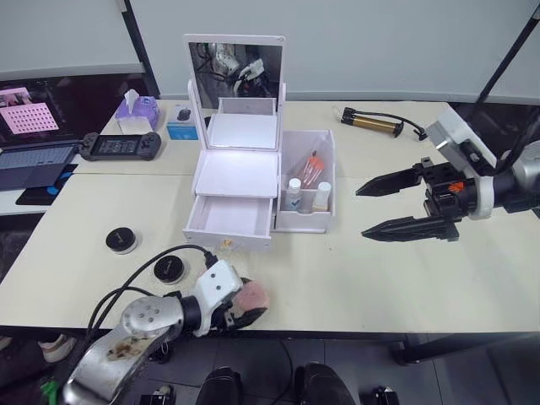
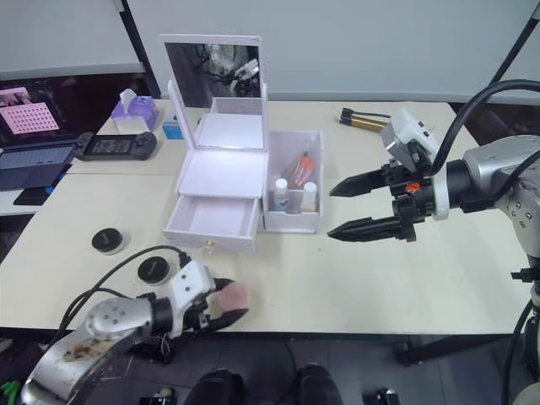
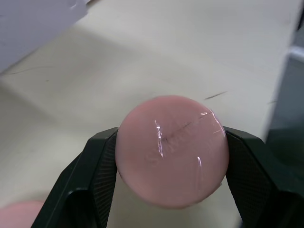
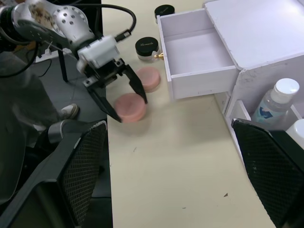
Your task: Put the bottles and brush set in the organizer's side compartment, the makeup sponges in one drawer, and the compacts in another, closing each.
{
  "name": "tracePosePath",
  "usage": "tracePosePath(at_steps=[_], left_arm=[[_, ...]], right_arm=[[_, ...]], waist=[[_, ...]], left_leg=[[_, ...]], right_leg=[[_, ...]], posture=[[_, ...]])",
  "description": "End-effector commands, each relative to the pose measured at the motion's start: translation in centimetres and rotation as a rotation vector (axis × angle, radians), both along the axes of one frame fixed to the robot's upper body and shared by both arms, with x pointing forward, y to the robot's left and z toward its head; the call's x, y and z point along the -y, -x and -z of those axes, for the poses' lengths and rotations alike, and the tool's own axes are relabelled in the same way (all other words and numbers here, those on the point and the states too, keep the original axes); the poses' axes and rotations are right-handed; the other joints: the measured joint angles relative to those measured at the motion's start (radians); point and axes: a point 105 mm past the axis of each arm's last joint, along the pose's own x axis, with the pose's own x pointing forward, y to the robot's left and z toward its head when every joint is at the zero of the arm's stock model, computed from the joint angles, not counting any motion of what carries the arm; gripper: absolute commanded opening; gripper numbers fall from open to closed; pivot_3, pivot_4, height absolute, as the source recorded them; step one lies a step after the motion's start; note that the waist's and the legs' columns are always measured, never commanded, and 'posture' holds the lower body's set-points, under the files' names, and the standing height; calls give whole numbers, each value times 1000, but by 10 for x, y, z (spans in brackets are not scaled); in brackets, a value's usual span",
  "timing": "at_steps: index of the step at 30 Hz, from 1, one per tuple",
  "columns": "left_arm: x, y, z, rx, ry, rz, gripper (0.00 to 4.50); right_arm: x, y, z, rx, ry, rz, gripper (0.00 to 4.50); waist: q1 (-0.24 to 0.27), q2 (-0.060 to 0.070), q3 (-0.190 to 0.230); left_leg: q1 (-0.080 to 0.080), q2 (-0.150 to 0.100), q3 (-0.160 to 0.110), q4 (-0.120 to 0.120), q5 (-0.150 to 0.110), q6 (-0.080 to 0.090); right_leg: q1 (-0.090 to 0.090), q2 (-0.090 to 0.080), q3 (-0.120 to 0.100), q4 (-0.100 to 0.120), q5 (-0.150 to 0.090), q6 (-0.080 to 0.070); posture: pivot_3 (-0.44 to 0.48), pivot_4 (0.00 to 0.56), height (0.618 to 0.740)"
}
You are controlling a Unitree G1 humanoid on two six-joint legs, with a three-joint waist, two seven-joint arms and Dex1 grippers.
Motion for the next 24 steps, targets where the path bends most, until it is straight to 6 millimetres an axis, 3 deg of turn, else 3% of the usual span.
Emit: tracePosePath(at_steps=[1,3,5,9,11,14,19,24], left_arm=[[-4,14,-37,84,120,50,2921],[-13,25,-45,80,135,68,2921],[-38,28,-55,55,133,33,2921],[-91,6,-110,160,152,-96,2921],[-100,0,-140,207,168,-87,2921],[-101,-12,-171,258,195,-82,2921],[-93,-37,-165,262,110,-61,2921],[-84,-75,-149,262,60,-68,2921]], right_arm=[[-5,-2,-6,41,-2,-48,4500],[-7,-4,-7,41,-7,-68,4500],[-9,-7,-7,45,-8,-81,4500],[-11,-14,-8,66,0,-96,4500],[-12,-16,-11,75,4,-105,4500],[-14,-16,-17,94,-8,-127,4500],[-19,-9,-27,115,-39,-146,4500],[-14,-4,-27,130,-42,-102,4500]], waist=[[1,0,0],[4,0,0],[3,0,0],[10,0,1],[10,-1,1],[8,-1,1],[6,0,1],[11,-1,1]], left_leg=[[0,0,-1,0,0,0],[0,0,-2,0,0,0],[0,0,-2,1,0,0],[0,0,-3,1,0,0],[0,0,-3,1,1,0],[-1,-2,-3,1,1,0],[-1,-2,-1,0,1,1],[-1,-2,3,0,1,-1]], right_leg=[[0,0,0,0,0,0],[1,0,-1,0,0,0],[0,0,-1,0,0,0],[0,0,-4,0,-1,1],[1,1,-6,0,-3,3],[1,-1,-4,-1,-2,2],[0,0,-4,0,-1,0],[1,0,-5,1,0,0]], posture=[[0,150,689],[0,150,689],[0,150,689],[0,150,689],[0,150,689],[0,150,689],[0,150,689],[0,150,689]])
